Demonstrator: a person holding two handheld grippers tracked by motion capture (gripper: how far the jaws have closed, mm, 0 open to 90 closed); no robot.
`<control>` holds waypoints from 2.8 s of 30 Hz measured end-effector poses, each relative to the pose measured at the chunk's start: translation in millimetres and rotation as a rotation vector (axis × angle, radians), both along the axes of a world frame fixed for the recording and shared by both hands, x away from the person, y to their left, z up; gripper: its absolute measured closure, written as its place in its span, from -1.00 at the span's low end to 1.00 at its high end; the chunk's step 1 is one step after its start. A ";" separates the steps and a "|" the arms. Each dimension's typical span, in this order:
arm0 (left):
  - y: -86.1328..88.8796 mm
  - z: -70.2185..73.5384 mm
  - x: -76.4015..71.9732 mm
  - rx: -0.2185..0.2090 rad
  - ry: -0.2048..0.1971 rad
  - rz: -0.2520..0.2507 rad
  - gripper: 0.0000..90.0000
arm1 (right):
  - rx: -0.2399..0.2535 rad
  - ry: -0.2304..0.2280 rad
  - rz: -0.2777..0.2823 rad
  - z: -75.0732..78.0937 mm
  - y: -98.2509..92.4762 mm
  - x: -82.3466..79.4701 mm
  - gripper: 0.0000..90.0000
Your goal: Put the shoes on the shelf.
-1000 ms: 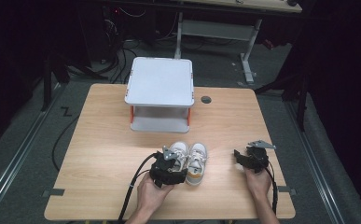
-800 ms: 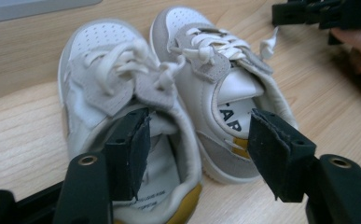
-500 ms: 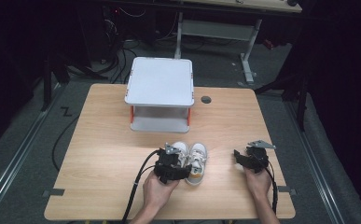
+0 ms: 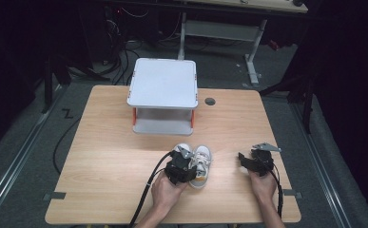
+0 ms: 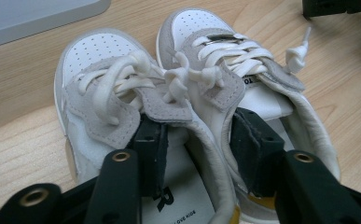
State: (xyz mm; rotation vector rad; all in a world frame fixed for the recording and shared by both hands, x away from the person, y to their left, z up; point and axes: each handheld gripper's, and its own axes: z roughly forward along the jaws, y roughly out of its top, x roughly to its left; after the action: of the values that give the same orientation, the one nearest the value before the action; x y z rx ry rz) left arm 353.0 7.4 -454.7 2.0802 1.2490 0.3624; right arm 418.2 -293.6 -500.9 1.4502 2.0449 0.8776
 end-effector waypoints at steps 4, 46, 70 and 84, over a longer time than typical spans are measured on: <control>-1.8 0.6 -3.0 0.007 -0.016 -0.014 0.43 | 0.000 0.000 -0.001 0.0 0.1 -0.1 -0.14; 73.7 22.5 10.9 -0.108 -0.062 0.009 0.79 | 0.001 0.001 0.001 -0.1 0.5 -0.2 -0.16; 102.4 28.1 78.9 -0.077 -0.143 0.155 0.79 | -0.001 -0.001 0.003 -0.1 0.5 -0.2 -0.16; 108.1 16.3 115.8 -0.086 -0.137 0.254 0.79 | -0.001 -0.001 0.003 -0.1 0.5 -0.3 -0.16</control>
State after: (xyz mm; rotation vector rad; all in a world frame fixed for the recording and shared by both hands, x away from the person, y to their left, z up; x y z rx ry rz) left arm 468.9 115.5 -438.4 1.7962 1.4223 0.5463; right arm 418.0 -293.0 -501.0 1.4468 2.0468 0.8782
